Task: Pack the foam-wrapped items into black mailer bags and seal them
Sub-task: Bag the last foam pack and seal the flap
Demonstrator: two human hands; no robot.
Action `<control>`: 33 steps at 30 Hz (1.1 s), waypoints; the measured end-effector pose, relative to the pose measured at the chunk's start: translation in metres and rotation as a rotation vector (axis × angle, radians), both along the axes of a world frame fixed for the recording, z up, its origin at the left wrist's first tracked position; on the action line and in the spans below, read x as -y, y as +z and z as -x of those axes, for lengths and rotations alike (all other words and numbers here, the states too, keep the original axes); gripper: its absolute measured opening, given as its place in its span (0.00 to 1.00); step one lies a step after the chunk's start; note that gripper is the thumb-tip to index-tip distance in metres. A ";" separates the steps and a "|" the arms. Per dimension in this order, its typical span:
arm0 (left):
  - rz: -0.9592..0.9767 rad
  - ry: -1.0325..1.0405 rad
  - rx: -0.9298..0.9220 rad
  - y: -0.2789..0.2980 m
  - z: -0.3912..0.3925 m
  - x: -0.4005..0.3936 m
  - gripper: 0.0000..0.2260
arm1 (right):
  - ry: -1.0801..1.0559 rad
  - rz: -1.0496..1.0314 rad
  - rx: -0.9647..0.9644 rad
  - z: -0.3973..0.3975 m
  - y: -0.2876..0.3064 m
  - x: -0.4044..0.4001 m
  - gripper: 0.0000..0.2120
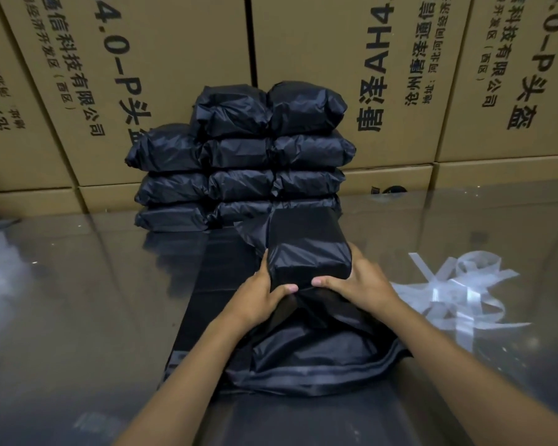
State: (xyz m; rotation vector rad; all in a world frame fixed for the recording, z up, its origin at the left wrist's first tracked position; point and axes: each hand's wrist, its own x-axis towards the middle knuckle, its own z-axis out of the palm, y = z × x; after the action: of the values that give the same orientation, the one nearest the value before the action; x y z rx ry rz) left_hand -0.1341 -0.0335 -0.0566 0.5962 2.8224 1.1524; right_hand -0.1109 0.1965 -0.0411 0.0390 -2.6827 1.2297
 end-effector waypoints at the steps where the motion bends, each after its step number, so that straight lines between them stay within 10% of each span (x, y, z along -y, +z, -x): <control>1: -0.018 0.004 -0.018 0.001 -0.005 0.002 0.43 | 0.009 0.017 -0.017 -0.003 0.000 0.000 0.52; 9: 0.207 0.019 -0.085 0.011 -0.057 0.049 0.45 | 0.138 -0.133 -0.035 -0.050 0.004 -0.007 0.52; 14: 0.152 0.002 -0.168 0.016 -0.091 0.092 0.27 | 0.081 -0.488 -0.341 -0.102 0.002 -0.032 0.30; 19: 0.224 -0.239 -0.190 0.014 -0.127 0.125 0.40 | 0.325 -0.834 -0.327 -0.145 0.000 -0.046 0.45; 24: 0.130 -0.300 -0.142 0.013 -0.139 0.110 0.36 | 0.362 -0.494 -0.181 -0.158 0.003 -0.040 0.45; 29: -0.423 -0.034 -0.163 0.038 -0.147 0.081 0.17 | 0.283 -0.115 -0.242 -0.161 0.014 -0.027 0.45; 31: -0.509 0.093 -0.213 0.048 -0.146 0.075 0.09 | 0.236 0.039 -0.286 -0.163 0.022 -0.020 0.32; 33: -0.507 0.144 -0.259 0.052 -0.145 0.075 0.22 | 0.176 0.153 -0.334 -0.163 0.028 -0.014 0.14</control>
State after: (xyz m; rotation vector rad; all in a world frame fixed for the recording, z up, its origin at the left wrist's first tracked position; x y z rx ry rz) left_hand 0.0106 -0.1083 -0.0045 0.6064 2.8086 1.9808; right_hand 0.0523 0.2105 -0.0129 0.4278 -2.3315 1.3393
